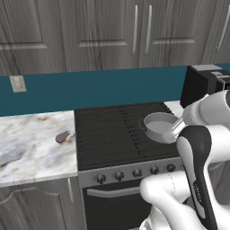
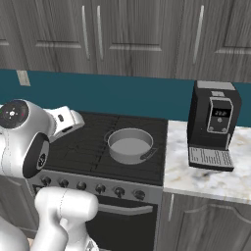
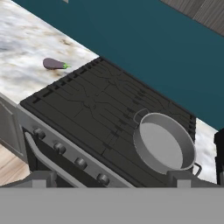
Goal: Turn on the burner for the pot on the stove. Wait thirty seconds for the pot to heat up. Then add the eggplant to the pot.
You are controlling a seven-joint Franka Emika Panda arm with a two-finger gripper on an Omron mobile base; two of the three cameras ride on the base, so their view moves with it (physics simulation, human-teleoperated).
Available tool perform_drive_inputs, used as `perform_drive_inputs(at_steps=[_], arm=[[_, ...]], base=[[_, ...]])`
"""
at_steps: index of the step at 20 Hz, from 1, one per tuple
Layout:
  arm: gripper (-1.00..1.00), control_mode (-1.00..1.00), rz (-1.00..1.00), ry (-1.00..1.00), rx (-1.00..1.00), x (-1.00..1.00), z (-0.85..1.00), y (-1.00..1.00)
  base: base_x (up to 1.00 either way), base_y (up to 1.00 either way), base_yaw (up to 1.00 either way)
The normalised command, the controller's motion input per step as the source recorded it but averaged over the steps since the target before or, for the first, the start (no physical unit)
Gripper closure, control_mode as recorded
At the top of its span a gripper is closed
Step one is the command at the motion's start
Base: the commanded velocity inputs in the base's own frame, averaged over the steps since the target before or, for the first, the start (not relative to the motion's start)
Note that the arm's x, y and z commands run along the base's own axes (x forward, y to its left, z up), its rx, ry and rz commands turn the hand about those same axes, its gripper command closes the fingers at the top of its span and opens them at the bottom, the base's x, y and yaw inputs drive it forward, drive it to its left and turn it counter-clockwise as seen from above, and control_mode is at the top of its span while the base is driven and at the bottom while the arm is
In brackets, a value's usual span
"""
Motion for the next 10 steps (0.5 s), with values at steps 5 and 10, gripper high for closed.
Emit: perform_drive_inputs(at_steps=[5,10], arm=[[-1.00,-1.00,0.00,0.00,0.00,0.00,0.00,0.00],[-1.00,-1.00,0.00,0.00,0.00,0.00,0.00,0.00]], base=[[0.00,0.00,0.00],[0.00,0.00,0.00]])
